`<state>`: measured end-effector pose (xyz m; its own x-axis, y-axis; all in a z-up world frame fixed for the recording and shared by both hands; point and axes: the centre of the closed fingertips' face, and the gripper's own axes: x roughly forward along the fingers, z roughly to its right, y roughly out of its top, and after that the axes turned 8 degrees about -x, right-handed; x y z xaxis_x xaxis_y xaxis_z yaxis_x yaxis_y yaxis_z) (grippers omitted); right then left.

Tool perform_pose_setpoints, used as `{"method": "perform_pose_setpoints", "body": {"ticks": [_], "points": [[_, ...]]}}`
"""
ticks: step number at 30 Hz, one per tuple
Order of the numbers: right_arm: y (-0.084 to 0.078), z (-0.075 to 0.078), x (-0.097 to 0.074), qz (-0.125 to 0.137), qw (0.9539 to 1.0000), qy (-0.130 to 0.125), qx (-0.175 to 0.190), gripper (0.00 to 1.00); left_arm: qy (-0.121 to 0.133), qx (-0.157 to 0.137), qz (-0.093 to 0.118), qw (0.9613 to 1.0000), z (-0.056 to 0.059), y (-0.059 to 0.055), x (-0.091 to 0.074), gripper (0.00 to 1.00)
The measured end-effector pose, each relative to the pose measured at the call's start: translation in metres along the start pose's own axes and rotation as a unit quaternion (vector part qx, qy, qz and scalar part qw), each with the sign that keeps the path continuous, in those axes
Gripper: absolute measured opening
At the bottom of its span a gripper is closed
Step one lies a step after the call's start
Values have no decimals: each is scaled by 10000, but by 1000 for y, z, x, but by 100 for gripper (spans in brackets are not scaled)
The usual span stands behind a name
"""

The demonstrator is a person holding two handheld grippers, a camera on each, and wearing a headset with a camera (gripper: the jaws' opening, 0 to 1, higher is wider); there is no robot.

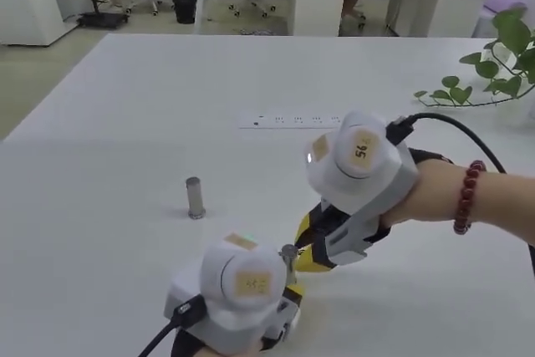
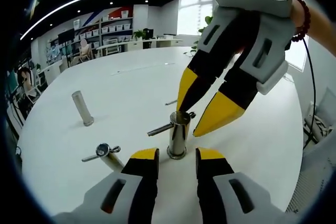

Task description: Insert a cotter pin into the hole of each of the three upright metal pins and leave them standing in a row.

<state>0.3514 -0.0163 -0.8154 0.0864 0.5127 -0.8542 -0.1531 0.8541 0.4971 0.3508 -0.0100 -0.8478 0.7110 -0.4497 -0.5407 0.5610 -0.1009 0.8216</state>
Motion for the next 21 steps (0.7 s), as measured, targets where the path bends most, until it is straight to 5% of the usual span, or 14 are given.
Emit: {"method": "perform_pose_setpoints", "body": {"ticks": [4,12,21], "points": [[5,-1,0,161,9997,-37,155,25,-84,155,-28,9998,7,-2,-6,28],[13,-4,-6,454,9975,-93,529,35,-264,-6,-52,9996,12,-1,-20,30],[15,-6,-15,824,9908,-254,1045,40,-356,-70,-63,9993,14,-2,-38,31]]}}
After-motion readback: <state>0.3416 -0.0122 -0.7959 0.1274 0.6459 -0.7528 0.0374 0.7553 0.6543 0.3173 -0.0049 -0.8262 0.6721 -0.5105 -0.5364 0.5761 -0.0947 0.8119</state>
